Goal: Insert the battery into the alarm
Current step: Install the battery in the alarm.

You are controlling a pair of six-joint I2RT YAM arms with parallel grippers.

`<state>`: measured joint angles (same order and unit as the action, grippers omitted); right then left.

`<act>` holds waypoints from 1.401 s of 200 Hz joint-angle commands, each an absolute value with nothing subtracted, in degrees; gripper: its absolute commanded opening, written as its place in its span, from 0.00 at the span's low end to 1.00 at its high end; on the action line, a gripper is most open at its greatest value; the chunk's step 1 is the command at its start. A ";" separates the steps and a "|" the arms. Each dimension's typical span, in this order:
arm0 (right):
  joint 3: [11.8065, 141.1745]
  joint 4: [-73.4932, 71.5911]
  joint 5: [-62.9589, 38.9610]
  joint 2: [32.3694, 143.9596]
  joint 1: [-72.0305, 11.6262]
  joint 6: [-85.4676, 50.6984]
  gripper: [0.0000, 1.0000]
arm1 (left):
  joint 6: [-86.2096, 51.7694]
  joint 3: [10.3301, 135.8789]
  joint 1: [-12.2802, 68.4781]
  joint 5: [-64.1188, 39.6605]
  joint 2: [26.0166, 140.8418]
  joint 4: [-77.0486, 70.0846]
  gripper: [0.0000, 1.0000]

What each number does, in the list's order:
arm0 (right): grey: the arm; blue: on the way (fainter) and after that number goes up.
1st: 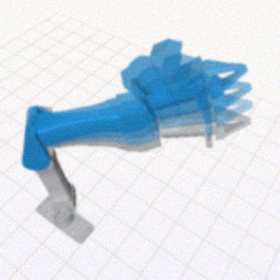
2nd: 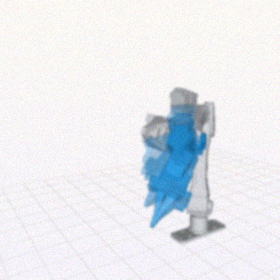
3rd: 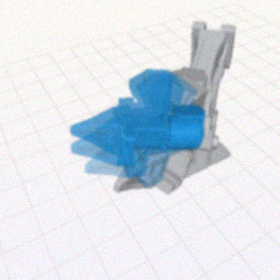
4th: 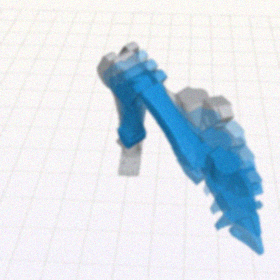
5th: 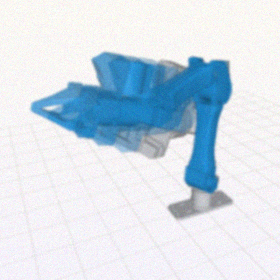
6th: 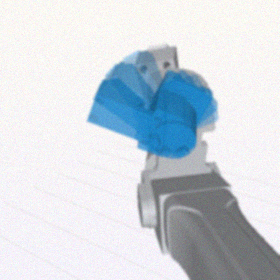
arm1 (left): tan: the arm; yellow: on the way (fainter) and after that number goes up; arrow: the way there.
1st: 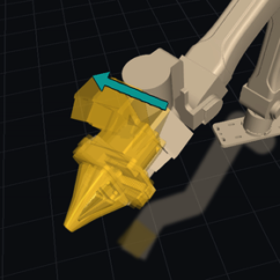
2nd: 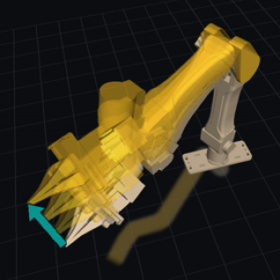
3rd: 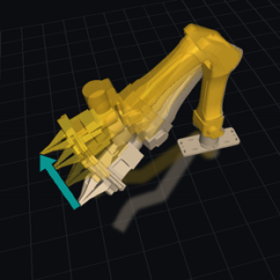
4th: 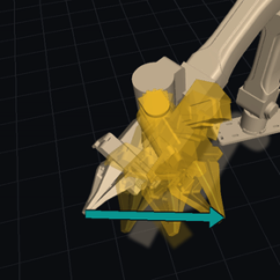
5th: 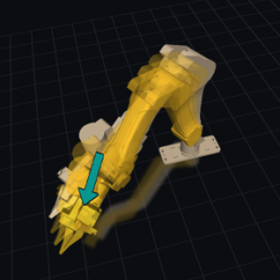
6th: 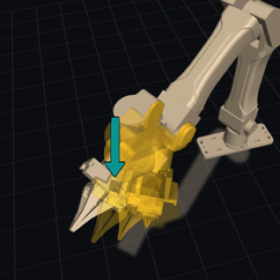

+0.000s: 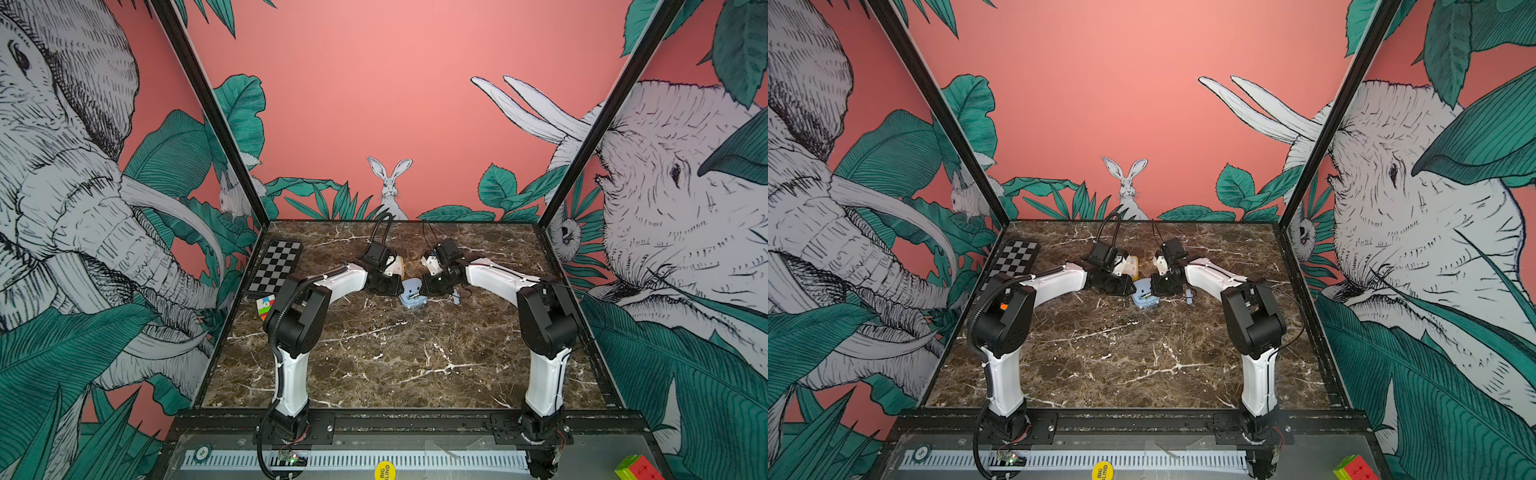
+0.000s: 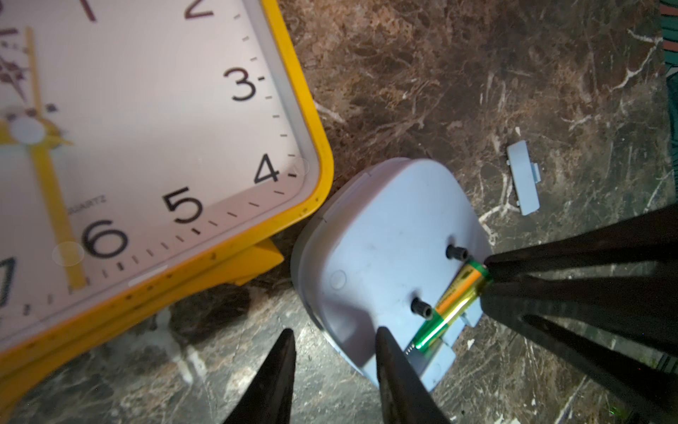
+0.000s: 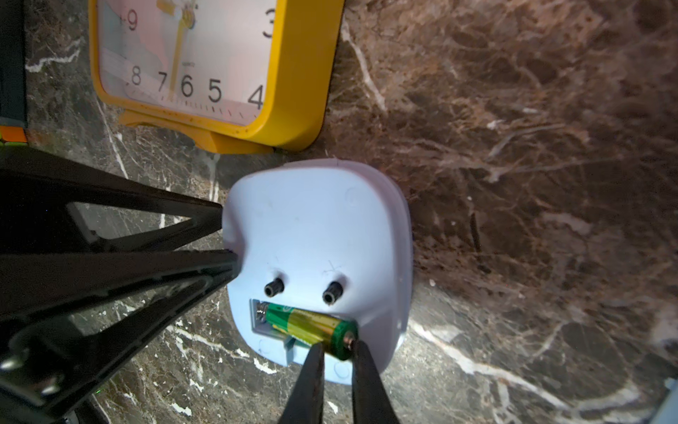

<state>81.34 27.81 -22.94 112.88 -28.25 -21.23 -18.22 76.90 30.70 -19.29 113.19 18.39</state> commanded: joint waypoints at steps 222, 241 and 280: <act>96.15 49.08 -10.21 126.59 -36.69 -14.69 0.00 | -19.51 75.06 30.50 -18.40 114.17 20.04 0.36; 94.70 45.01 -12.64 126.21 -36.74 -15.72 0.00 | -19.58 74.89 30.49 -18.83 114.30 19.78 0.36; 95.10 45.43 -12.83 127.73 -36.66 -17.44 0.00 | -19.70 74.54 30.48 -18.40 113.85 19.71 0.36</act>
<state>98.00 43.86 -12.19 122.32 -36.07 -15.77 -19.55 76.75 30.65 -20.58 113.67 17.37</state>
